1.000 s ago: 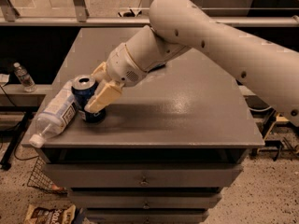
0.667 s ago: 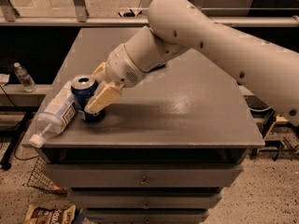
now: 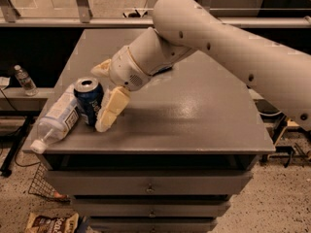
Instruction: Move pepsi can near blue plastic bottle
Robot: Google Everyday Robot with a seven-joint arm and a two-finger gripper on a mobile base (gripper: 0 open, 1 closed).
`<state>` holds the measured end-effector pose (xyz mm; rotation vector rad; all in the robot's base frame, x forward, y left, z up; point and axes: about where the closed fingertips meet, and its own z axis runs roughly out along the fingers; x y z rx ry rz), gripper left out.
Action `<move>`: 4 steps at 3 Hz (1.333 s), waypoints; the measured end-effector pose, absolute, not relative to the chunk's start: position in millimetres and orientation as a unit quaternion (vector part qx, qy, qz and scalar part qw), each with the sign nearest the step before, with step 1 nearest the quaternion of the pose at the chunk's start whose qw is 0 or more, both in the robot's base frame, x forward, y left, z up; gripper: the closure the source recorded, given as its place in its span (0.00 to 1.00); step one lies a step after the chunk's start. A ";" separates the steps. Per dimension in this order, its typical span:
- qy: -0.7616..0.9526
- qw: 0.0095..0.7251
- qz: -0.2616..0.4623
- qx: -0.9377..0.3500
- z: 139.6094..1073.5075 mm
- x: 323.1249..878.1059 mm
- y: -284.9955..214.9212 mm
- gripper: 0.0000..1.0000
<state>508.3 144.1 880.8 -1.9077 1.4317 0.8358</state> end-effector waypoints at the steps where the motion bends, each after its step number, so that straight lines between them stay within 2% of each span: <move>1: 0.569 0.302 0.291 -0.708 884.9 522.7 104.8 0.00; 4: 0.675 0.342 0.214 -0.618 918.5 559.2 -68.4 0.00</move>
Offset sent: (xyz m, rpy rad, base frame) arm 0.0614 -0.1932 0.0296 -0.0911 -0.0413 -0.3387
